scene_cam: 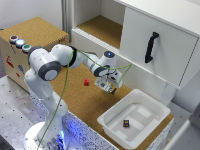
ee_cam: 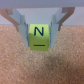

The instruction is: Put the yellow block inside the left cabinet

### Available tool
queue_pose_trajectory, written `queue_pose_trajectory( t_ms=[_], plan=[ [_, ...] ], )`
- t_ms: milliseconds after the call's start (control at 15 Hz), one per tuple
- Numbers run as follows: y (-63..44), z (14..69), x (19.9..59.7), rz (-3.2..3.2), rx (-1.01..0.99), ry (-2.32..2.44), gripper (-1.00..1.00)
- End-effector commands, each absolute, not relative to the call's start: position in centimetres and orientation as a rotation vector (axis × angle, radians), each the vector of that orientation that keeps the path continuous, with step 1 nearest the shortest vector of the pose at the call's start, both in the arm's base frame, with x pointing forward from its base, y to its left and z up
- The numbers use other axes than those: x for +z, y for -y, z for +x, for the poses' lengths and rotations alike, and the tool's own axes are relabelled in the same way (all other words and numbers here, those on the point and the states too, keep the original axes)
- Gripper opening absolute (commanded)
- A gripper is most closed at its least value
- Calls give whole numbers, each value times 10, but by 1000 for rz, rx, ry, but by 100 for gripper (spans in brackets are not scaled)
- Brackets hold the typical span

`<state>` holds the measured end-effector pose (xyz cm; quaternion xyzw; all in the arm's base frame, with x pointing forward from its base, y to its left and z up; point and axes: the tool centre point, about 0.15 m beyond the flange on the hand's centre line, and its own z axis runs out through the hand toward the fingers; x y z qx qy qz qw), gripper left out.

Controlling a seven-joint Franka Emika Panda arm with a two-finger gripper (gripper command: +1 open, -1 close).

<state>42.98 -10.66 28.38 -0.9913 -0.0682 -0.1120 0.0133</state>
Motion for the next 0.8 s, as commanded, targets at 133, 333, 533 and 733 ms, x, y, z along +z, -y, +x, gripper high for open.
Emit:
queue_pose_trajectory(
  t_ms=[133, 333, 533, 733],
  plan=[
    [72, 435, 334, -3036, -296, 314, -100],
    [46, 442, 349, -3014, -256, 342, -100],
    [5, 452, 367, -3009, -216, 413, -100],
    [-30, 461, 382, -3008, -193, 449, -100]
  ],
)
